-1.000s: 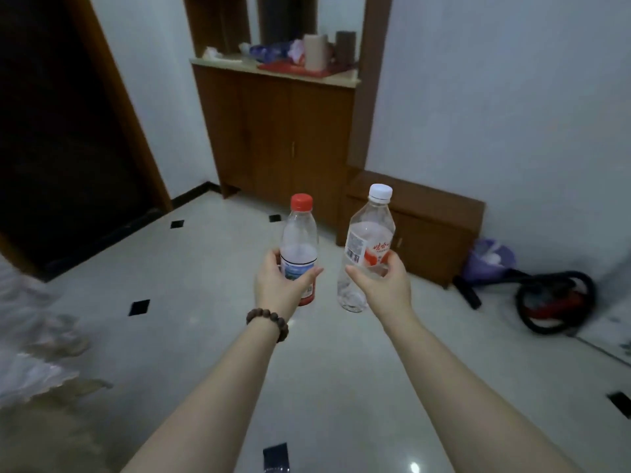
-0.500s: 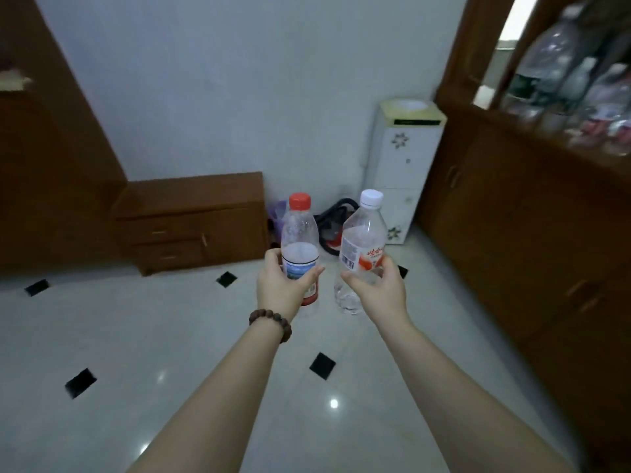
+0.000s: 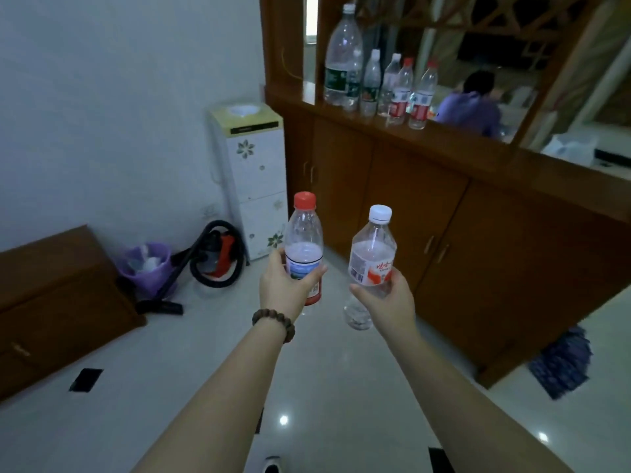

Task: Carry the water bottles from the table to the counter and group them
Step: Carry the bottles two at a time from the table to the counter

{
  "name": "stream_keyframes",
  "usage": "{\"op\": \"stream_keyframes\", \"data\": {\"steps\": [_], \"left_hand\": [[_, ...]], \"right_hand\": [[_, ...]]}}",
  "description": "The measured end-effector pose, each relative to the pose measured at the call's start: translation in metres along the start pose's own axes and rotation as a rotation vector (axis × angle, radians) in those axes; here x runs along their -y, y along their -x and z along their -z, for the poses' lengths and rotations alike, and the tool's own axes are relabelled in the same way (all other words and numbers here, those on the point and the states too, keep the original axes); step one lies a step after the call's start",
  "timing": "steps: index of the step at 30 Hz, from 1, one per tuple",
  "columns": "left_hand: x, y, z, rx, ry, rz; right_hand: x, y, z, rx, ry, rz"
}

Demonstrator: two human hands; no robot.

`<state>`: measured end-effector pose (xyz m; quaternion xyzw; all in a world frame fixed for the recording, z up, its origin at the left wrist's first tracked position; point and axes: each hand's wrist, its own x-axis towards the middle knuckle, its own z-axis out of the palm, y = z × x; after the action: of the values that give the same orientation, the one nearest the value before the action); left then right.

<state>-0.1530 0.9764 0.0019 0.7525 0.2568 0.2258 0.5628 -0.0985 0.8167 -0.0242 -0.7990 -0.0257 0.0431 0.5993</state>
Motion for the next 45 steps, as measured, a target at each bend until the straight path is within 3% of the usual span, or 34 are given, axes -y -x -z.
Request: {"op": "stream_keyframes", "data": {"steps": [9,16,25,35,45], "left_hand": [[-0.017,-0.151,-0.027,0.134,-0.044,-0.121],[-0.046,-0.240,-0.081,0.254,-0.028,-0.175],[-0.078,-0.324,-0.213,0.444,0.037,-0.226],[-0.145,-0.436,-0.382,0.472,0.090,-0.256],[-0.176,-0.511,-0.489,0.526,0.044,-0.297]], "right_hand": [[0.039,-0.119,-0.043,-0.185,-0.014,0.057],[0.054,-0.202,-0.030,-0.339,-0.029,0.022],[0.042,-0.327,0.042,-0.485,0.007,0.016],[0.054,-0.514,0.132,-0.541,0.035,0.043],[0.059,-0.626,0.171,-0.577,0.092,0.025]]}}
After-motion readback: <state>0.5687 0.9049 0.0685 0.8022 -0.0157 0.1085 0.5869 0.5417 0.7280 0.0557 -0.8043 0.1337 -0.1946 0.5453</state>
